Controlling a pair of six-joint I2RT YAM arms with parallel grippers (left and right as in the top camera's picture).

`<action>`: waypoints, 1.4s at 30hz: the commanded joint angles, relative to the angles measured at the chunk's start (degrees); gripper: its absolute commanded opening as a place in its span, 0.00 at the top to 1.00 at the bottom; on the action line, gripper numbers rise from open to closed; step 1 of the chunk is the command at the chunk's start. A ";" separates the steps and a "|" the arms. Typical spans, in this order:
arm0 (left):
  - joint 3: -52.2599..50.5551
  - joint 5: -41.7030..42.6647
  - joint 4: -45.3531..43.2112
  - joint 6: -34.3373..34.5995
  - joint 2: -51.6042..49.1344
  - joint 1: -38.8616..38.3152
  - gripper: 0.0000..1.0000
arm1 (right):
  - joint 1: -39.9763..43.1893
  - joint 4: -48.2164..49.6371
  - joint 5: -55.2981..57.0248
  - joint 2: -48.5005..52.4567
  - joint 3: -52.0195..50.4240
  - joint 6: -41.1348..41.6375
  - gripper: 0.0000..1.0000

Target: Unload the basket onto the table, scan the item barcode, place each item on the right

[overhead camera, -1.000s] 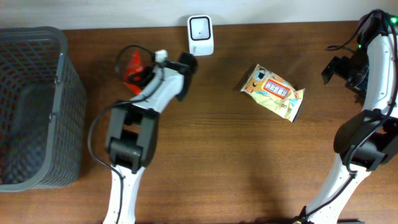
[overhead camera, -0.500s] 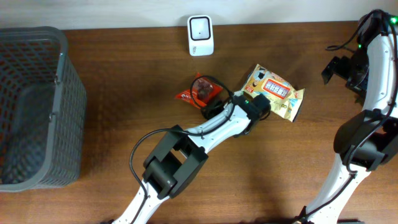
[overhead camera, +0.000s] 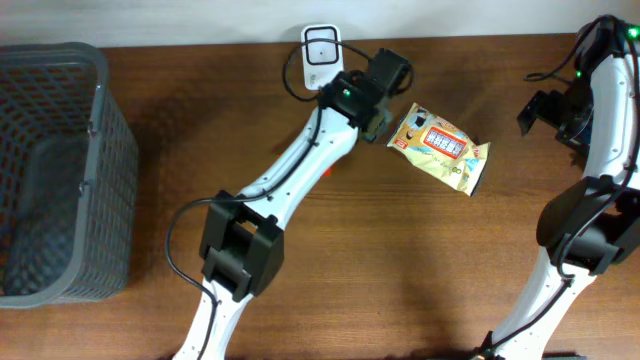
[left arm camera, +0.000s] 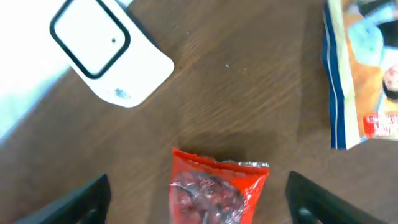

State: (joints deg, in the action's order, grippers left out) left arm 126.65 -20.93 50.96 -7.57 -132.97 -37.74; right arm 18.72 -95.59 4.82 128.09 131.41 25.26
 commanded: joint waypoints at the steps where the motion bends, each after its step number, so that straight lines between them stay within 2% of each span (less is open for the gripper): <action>1: 0.04 3.23 -0.63 12.17 -4.33 1.33 0.12 | 0.04 0.02 -0.11 -1.42 1.03 -0.20 0.02; 3: 0.04 4.61 0.00 13.33 -6.49 1.66 0.14 | 0.04 0.02 -0.11 -1.42 1.03 -0.20 0.02; 6: 0.04 8.79 3.69 13.38 -9.03 1.36 0.07 | 0.04 0.02 -0.11 -1.42 1.03 -0.20 0.02; 9: 0.02 8.46 5.33 13.38 -10.78 0.66 0.06 | 0.04 0.02 -0.11 -1.42 1.03 -0.17 0.02; 14: -0.02 -3.08 5.84 15.91 -14.08 0.20 0.11 | 0.04 0.02 -0.11 -1.42 1.03 -0.20 0.02; 19: -0.02 -8.87 7.43 15.91 -17.79 0.42 0.16 | 0.04 0.02 -0.11 -1.42 1.03 -0.20 0.02; 20: -0.02 -9.53 7.50 15.89 -17.86 0.39 0.23 | 0.04 0.02 -0.11 -1.42 1.03 -0.20 0.02; 25: 1.09 -9.53 8.26 15.89 -17.81 0.39 0.85 | 0.04 0.02 -0.09 -1.42 1.03 -0.20 0.02; 27: 3.28 -8.72 9.92 15.91 -17.66 0.39 0.99 | 0.04 0.02 -0.11 -1.42 1.03 -0.20 0.02; 29: 7.85 -5.38 13.31 15.93 -17.40 0.48 1.00 | 0.04 0.02 -0.11 -1.42 1.03 -0.20 0.02; 33: 21.68 8.96 19.58 15.91 -14.67 0.57 1.00 | 0.04 0.02 -0.11 -1.42 1.03 -0.20 0.02; 36: 30.42 24.83 22.27 15.89 -11.80 1.18 1.00 | 0.04 0.02 -0.11 -1.42 1.03 -0.20 0.02; 42: 29.42 53.51 27.58 15.87 -10.60 8.15 1.00 | 0.04 0.02 -0.11 -1.42 1.03 -0.20 0.02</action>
State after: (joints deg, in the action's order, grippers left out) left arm 157.25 13.63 77.58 8.03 -144.90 -34.52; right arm 18.72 -95.59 4.80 128.09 131.41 25.23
